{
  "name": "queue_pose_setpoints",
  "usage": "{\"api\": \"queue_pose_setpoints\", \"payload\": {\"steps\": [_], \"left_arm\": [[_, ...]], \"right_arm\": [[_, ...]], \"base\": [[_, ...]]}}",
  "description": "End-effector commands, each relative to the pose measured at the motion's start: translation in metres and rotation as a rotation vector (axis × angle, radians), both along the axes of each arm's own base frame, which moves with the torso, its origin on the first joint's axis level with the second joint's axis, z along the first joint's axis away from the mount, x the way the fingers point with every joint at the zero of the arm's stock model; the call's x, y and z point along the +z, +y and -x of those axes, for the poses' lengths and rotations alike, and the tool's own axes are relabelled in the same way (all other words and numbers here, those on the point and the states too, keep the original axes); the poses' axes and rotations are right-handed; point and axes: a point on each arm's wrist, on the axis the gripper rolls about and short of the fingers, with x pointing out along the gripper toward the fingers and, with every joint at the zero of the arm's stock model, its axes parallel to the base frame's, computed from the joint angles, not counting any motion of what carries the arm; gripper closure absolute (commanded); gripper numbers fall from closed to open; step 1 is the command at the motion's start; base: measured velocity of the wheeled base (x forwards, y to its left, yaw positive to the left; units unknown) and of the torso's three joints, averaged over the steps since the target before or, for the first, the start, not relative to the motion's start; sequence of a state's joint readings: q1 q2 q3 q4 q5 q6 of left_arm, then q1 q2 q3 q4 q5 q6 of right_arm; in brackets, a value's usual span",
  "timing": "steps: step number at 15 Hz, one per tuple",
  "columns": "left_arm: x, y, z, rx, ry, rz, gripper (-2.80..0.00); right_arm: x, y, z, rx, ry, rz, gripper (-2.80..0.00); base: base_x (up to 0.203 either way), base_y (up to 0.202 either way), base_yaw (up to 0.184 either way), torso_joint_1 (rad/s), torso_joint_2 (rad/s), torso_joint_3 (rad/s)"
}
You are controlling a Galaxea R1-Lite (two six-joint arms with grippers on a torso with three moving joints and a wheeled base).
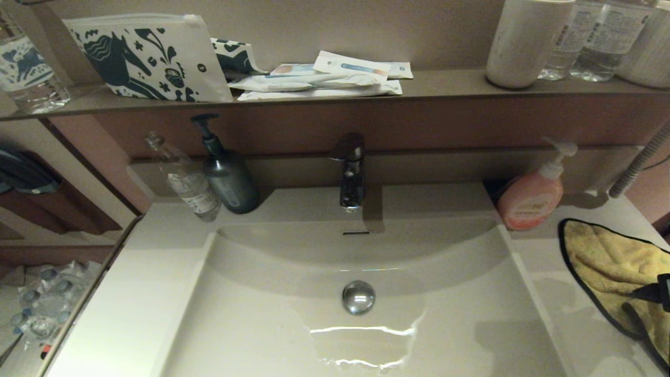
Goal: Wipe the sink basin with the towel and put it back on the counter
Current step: Pick up the cloth
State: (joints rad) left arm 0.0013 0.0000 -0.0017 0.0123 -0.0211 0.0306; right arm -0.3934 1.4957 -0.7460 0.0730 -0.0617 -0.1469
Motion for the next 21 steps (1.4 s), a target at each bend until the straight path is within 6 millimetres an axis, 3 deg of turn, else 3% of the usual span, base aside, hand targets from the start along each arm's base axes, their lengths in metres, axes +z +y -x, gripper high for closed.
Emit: {"api": "queue_pose_setpoints", "payload": {"steps": [1, 8, 12, 21], "left_arm": [[0.0, 0.0, 0.0, 0.0, 0.002, 0.0, 0.0], [0.0, 0.0, 0.0, 0.0, 0.002, 0.0, 0.0], [0.0, 0.0, 0.0, 0.0, 0.002, 0.0, 0.0], [0.0, 0.0, 0.0, 0.0, 0.002, 0.0, 0.0]], "right_arm": [[-0.006, -0.01, -0.002, -0.035, 0.026, 0.0, -2.8], [-0.04, -0.057, -0.02, -0.124, 0.089, 0.008, -2.8], [-0.047, -0.058, -0.03, -0.073, 0.052, -0.034, -2.8], [-0.043, -0.055, -0.055, -0.04, 0.005, -0.052, -2.8]], "base": [[0.0, 0.0, 0.0, 0.0, 0.0, 0.0], [0.0, 0.0, 0.0, 0.0, 0.0, 0.0], [0.0, 0.0, 0.0, 0.0, 0.0, 0.0], [0.0, 0.0, 0.0, 0.0, 0.0, 0.0]]}}
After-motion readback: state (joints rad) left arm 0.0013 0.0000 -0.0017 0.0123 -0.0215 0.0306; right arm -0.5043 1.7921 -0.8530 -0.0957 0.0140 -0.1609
